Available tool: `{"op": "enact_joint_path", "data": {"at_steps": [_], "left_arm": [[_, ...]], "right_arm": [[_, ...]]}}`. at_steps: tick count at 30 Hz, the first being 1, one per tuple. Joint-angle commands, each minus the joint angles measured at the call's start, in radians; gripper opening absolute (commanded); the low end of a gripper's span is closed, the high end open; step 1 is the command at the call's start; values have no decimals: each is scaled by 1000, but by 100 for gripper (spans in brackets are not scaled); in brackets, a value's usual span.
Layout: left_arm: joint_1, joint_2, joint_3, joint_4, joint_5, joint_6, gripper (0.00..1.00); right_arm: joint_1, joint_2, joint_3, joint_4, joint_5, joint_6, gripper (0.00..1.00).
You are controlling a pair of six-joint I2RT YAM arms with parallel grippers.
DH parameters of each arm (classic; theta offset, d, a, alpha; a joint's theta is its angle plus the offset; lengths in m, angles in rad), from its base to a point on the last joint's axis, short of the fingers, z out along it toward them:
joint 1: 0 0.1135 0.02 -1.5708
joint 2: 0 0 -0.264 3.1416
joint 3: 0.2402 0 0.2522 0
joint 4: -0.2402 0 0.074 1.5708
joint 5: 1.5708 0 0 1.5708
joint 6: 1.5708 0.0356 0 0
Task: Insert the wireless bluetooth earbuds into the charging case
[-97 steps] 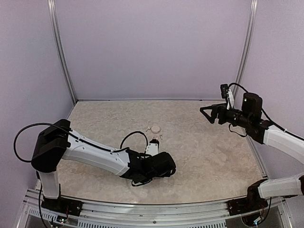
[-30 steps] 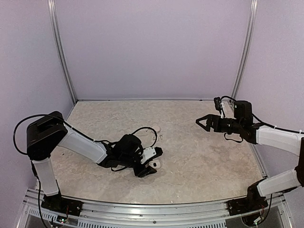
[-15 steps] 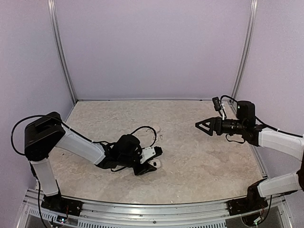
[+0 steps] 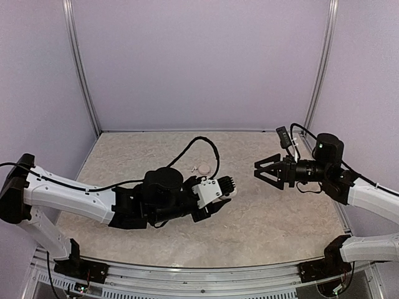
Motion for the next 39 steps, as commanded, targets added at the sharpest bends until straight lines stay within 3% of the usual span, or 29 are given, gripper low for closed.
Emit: {"op": "enact_joint_path", "data": {"at_steps": [1, 14, 39], "left_arm": [[-42, -22, 57, 25, -162, 83, 35], [-73, -48, 66, 92, -195, 155, 36], [-84, -40, 67, 115, -204, 196, 36]], "right_arm": [[80, -27, -10, 26, 5, 48, 93], [268, 92, 32, 65, 52, 67, 77], [324, 179, 42, 226, 59, 167, 38]]}}
